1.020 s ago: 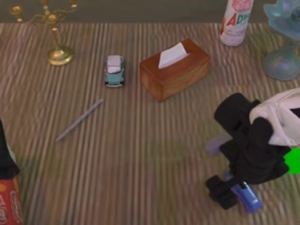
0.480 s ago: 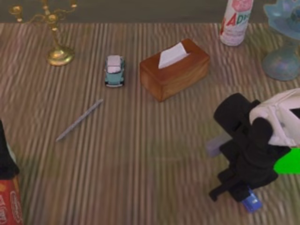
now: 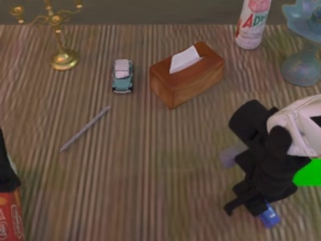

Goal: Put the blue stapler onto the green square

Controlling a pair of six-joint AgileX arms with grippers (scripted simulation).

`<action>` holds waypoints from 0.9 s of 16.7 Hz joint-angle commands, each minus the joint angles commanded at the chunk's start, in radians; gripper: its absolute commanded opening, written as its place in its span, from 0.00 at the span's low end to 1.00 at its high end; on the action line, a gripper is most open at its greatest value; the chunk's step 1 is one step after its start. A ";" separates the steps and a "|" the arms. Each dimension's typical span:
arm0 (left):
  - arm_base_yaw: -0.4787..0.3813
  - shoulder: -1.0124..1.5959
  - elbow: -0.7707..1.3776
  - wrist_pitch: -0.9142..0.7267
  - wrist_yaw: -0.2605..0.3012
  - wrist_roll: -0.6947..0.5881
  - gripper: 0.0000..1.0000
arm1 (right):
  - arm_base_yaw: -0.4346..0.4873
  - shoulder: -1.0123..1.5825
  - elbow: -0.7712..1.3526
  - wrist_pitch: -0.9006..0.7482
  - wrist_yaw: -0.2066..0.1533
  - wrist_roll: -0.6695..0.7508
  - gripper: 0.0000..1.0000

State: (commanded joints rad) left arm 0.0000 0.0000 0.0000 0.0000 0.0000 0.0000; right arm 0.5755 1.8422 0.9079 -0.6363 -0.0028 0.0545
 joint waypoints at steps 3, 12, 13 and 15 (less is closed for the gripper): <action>0.000 0.000 0.000 0.000 0.000 0.000 1.00 | 0.001 -0.007 0.014 -0.018 0.003 -0.002 0.00; 0.000 0.000 0.000 0.000 0.000 0.000 1.00 | 0.006 -0.173 0.213 -0.393 0.003 -0.006 0.00; 0.000 0.000 0.000 0.000 0.000 0.000 1.00 | 0.006 -0.185 0.223 -0.408 0.003 -0.007 0.00; 0.000 0.000 0.000 0.000 0.000 0.000 1.00 | 0.006 -0.190 0.225 -0.413 0.003 -0.007 0.00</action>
State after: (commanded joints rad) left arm 0.0000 0.0000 0.0000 0.0000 0.0000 0.0000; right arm 0.5810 1.6526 1.1331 -1.0488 0.0001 0.0475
